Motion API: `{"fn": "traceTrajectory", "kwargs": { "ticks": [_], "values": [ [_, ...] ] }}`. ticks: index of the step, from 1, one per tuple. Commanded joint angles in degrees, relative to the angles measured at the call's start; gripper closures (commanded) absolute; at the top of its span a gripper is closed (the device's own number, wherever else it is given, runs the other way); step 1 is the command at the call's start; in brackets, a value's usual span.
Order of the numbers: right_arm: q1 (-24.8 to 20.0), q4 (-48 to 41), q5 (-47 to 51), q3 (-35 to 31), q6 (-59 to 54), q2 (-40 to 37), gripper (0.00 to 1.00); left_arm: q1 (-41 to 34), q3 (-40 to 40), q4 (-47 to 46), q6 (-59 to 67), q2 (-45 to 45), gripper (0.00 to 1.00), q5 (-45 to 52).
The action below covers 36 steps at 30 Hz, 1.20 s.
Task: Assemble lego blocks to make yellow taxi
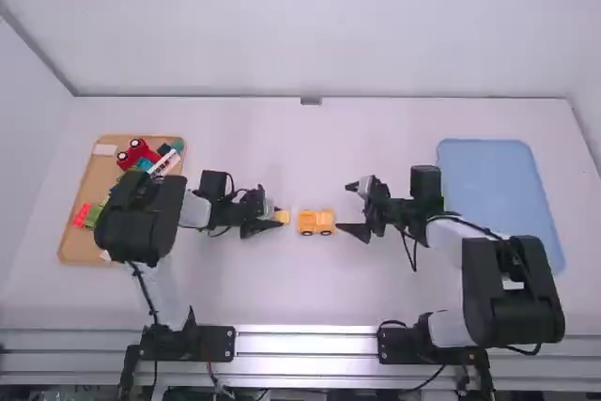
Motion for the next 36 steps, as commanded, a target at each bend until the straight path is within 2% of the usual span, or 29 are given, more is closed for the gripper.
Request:
{"fn": "traceTrajectory", "kwargs": {
  "ticks": [1, 5, 9, 14, 17, 24, 26, 27, 29, 32, 36],
  "values": [
    [1.9, 0.6, 2.6, -2.0, -2.9, -0.9, 0.01, -1.9, -0.3, -0.4, -2.6, -4.3, 0.9, 1.3],
    [4.5, 4.4, 5.5, -3.5, -5.4, 0.9, 0.02, -5.3, -0.3, -0.8, -5.4, -7.5, 0.9, 0.8],
    [5.3, 9.2, 6.1, -3.1, -5.7, 6.8, 0.02, -7.8, -0.1, -0.3, -6.2, -7.8, 0.91, 0.8],
    [5.0, 16.0, 4.4, 0.7, -5.7, 18.4, 0.01, -8.2, -0.1, -0.3, -8.2, -7.8, 0.91, 0.8],
    [5.1, 16.6, 0.7, 3.8, -8.1, 23.3, 0.02, -8.5, -0.1, -0.2, -8.3, -7.8, 0.87, 0.8],
    [5.1, 11.9, -3.7, 12.0, -11.1, 31.0, 0.02, -8.9, 0.7, -0.1, -12.2, -7.6, 0.89, 0.5],
    [5.2, 7.9, -5.0, 14.2, -14.7, 32.6, 0.02, -9.5, 0.7, 0.2, -12.3, -7.5, 0.91, -1.2],
    [5.2, 7.9, -5.0, 14.2, -14.7, 32.6, 0.02, -9.5, 0.7, 0.2, -12.3, -7.5, 0.91, -1.2],
    [5.9, 0.8, -5.0, 16.3, -18.9, 33.4, 0.01, -10.3, 0.7, 0.0, -12.3, -7.5, 0.92, -2.2],
    [6.8, -4.9, -4.7, 17.3, -24.5, 33.4, 0.01, -10.6, 1.0, 0.2, -12.3, -7.4, 0.93, -3.6],
    [8.1, -6.3, -2.9, 17.9, -24.9, 33.4, 0.0, -10.3, 1.8, -0.1, -12.7, -6.6, 0.94, -5.2]
  ]
}}
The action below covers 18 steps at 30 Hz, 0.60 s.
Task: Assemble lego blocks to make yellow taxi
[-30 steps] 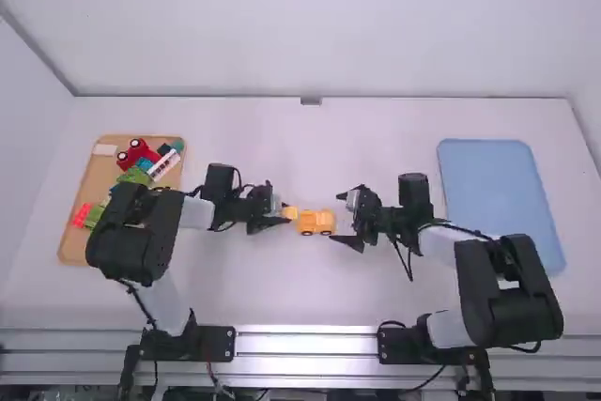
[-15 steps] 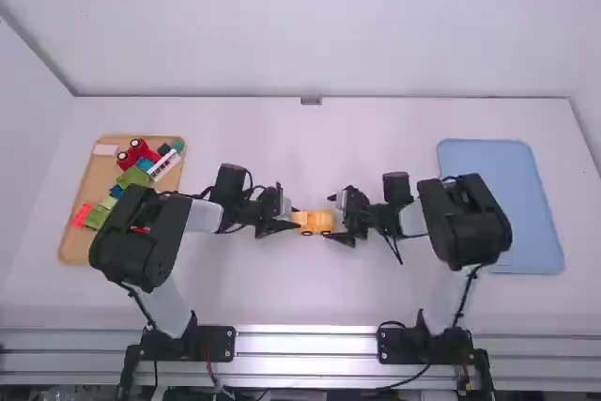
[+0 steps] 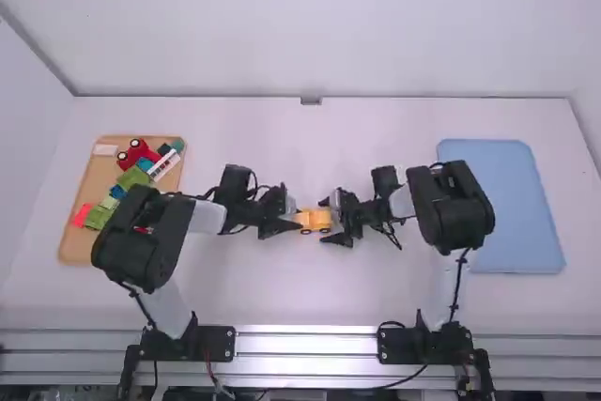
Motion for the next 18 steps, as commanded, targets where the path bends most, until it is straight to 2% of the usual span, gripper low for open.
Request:
{"fn": "traceTrajectory", "kwargs": {
  "ticks": [1, 2, 6, 9, 10, 12, 15, 18],
  "values": [
    [1.1, 0.0, 0.4, 1.6, -2.4, 0.7, 0.0, 0.0, 1.7, -0.2, -0.4, 0.8, 0.94, -0.6],
    [1.3, -0.1, 0.6, 1.7, -2.4, 0.7, 0.0, 0.0, 1.8, -0.2, -0.4, 1.0, 0.94, -0.6],
    [2.4, 0.0, 1.8, 1.7, -2.6, 0.7, 0.11, 0.0, 3.2, -0.4, -0.3, 3.5, 0.94, 0.3],
    [2.2, -0.1, 1.8, 1.7, -2.4, 0.7, 0.25, 0.0, 3.9, -0.4, -0.2, 4.5, 0.94, 2.4],
    [2.2, -0.2, 1.7, 1.7, -2.4, 0.7, 0.35, 0.0, 4.0, -0.4, 0.1, 4.7, 0.94, 2.5],
    [2.2, -0.2, 1.7, 1.6, -2.4, 0.7, 0.46, 0.0, 4.1, 0.1, 0.1, 5.1, 0.95, 2.5],
    [2.2, -0.2, 1.8, 1.6, -2.5, 0.7, 0.51, -0.4, 4.0, 0.0, 0.1, 5.2, 0.95, 2.4],
    [2.3, 0.0, 1.8, 1.7, -2.5, 0.7, 0.53, -1.1, 3.9, 0.2, 0.1, 5.4, 0.96, 2.4]
  ]
}}
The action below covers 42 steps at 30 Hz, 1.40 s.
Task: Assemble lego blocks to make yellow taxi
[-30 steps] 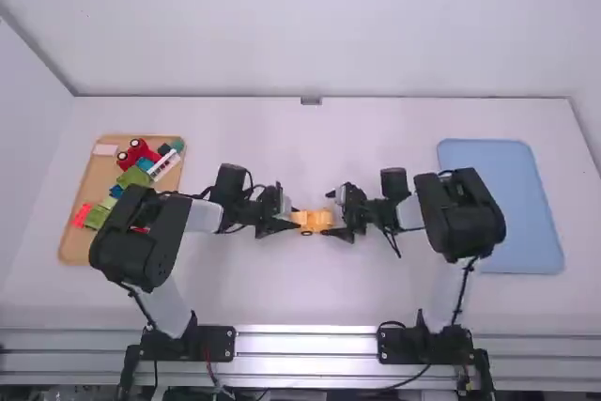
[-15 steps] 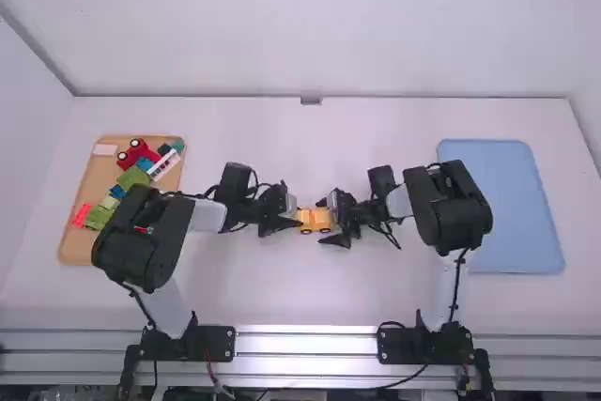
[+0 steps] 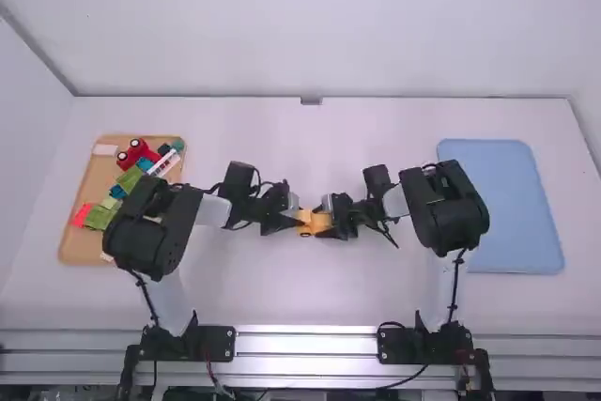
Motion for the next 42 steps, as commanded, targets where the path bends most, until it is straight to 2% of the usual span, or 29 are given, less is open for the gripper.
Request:
{"fn": "traceTrajectory", "kwargs": {
  "ticks": [1, 28, 31, 32, 33, 34, 37, 39, 42],
  "values": [
    [-0.2, -0.3, 0.0, 0.8, -0.3, 0.7, 0.53, -1.2, 0.8, 0.5, 0.2, 1.2, 0.96, 1.6],
    [-0.2, -0.5, 0.1, 0.7, -0.3, 0.7, 0.54, -2.7, 0.8, 0.3, 0.2, 2.1, 0.93, -1.3],
    [-0.1, -0.5, 0.0, 0.7, -0.3, 0.7, 0.54, -2.7, 0.7, 0.3, 0.2, 2.1, 0.88, -1.4],
    [-0.2, -0.5, 0.1, 0.7, -0.3, 0.7, 0.54, -2.7, 0.7, 0.3, 0.2, 2.1, 0.78, -1.3],
    [-0.2, -0.5, 0.0, 0.7, -0.3, 0.7, 0.54, -2.6, 0.8, 0.4, 0.2, 2.1, 0.64, -1.4],
    [-0.2, -0.5, 0.0, 0.7, -0.2, 0.7, 0.54, -2.6, 0.8, 0.4, 0.2, 2.1, 0.58, -1.4],
    [-0.1, -0.1, 0.8, 0.7, 1.8, 0.7, 0.54, -2.3, 1.2, 0.3, 0.1, 2.1, 0.32, -1.1],
    [-0.2, -0.1, 1.4, 0.7, 2.3, 0.7, 0.54, -2.3, 1.7, 0.3, -0.2, 2.0, 0.28, -1.2],
    [-0.2, -0.2, 1.4, 0.7, 2.3, 0.7, 0.54, -2.3, 2.0, 0.3, -0.2, 1.0, 0.27, -0.9]
  ]
}}
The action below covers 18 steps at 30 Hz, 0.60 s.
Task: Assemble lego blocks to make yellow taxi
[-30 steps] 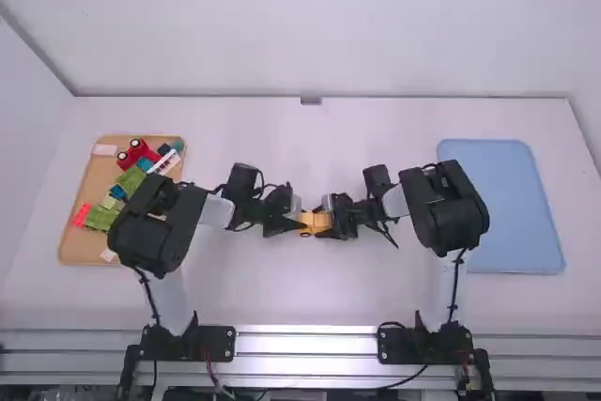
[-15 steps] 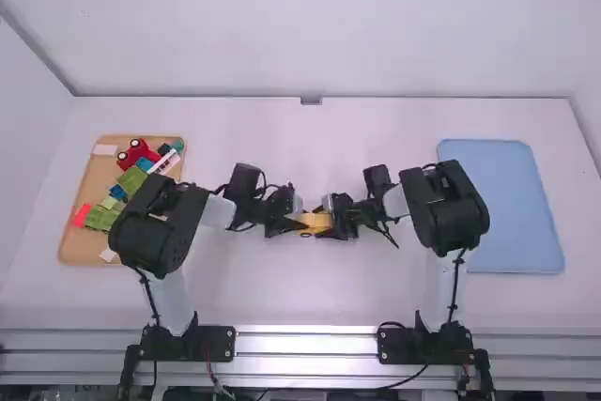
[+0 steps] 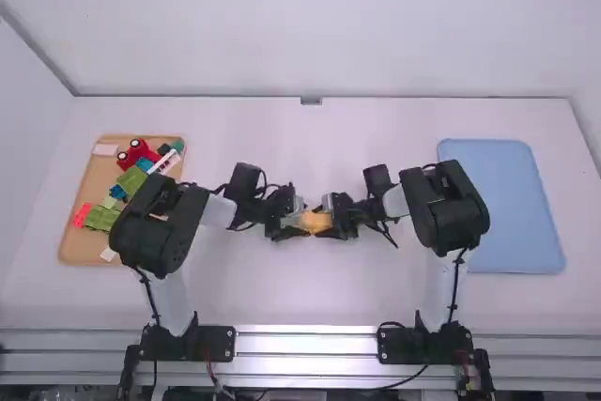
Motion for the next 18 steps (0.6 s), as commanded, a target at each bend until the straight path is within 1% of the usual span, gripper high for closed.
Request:
{"fn": "traceTrajectory", "kwargs": {
  "ticks": [1, 5, 6, 7, 8, 9, 10, 15, 16, 17, 18],
  "values": [
    [-0.1, -0.2, 1.1, 0.7, 0.7, 0.7, 0.54, -0.3, 1.4, -0.2, -0.2, -1.0, 0.27, 0.7],
    [-0.2, -0.2, 0.9, 0.7, 0.7, 0.7, 0.54, -0.3, 1.8, -0.2, -0.2, -1.5, 0.31, 0.2],
    [-0.1, -0.2, 0.9, 0.7, 0.7, 0.7, 0.54, -0.4, 1.9, -0.7, -0.2, -1.5, 0.39, 0.2],
    [-0.1, -0.2, 0.9, 0.7, 0.7, 0.7, 0.54, -0.3, 2.0, -1.2, -0.2, -1.5, 0.43, 0.1],
    [-0.1, -0.2, 0.9, 0.7, 0.7, 0.7, 0.54, -0.3, 2.0, -1.4, -0.2, -1.5, 0.45, 0.0],
    [-0.1, -0.2, 0.9, 0.7, 0.7, 0.7, 0.54, -0.4, 2.0, -1.9, -0.2, -1.5, 0.51, -0.6],
    [-0.1, -0.2, 0.9, 0.7, 0.7, 0.7, 0.54, -0.4, 1.9, -2.3, -0.2, -1.5, 0.53, -1.9],
    [-0.1, -0.2, 0.9, 0.7, 0.7, 0.7, 0.54, -0.8, 1.8, -3.6, -0.2, -1.5, 0.51, -3.7],
    [-0.1, -0.2, 0.9, 0.7, 0.7, 0.7, 0.54, -0.8, 1.8, -3.7, -0.2, -1.5, 0.53, -4.1],
    [-0.1, -0.2, 0.9, 0.7, 0.7, 0.7, 0.54, -0.8, 1.8, -3.6, -0.2, -1.5, 0.57, -4.2],
    [-0.1, -0.2, 0.9, 0.7, 0.7, 0.7, 0.54, -0.8, 1.9, -3.6, -0.1, -1.5, 0.66, -4.0]
  ]
}}
